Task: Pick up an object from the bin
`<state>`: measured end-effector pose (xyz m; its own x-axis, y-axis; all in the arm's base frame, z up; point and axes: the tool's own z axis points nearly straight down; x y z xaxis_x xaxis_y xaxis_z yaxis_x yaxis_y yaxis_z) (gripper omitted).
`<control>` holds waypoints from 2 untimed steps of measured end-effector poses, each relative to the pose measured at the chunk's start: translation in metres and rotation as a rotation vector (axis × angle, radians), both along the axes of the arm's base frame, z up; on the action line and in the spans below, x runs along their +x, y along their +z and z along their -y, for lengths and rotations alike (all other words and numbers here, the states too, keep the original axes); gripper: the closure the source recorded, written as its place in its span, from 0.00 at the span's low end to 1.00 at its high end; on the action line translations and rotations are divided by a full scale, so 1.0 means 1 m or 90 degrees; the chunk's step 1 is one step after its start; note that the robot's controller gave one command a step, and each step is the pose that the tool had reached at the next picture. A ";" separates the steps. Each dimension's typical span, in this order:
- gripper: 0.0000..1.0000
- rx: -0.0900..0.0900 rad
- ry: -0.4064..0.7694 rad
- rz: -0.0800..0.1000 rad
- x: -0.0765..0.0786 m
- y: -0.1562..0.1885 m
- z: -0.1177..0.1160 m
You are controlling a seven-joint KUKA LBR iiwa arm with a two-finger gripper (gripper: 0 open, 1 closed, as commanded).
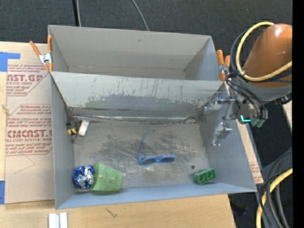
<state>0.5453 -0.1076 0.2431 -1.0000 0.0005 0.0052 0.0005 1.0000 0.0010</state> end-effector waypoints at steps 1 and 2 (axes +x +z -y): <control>0.00 -0.002 0.037 0.009 -0.020 -0.172 -0.112; 0.00 0.001 0.034 0.004 -0.043 -0.142 -0.149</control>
Offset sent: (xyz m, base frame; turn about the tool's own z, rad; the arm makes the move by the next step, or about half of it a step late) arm -0.0232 0.1110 -0.1731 -0.0573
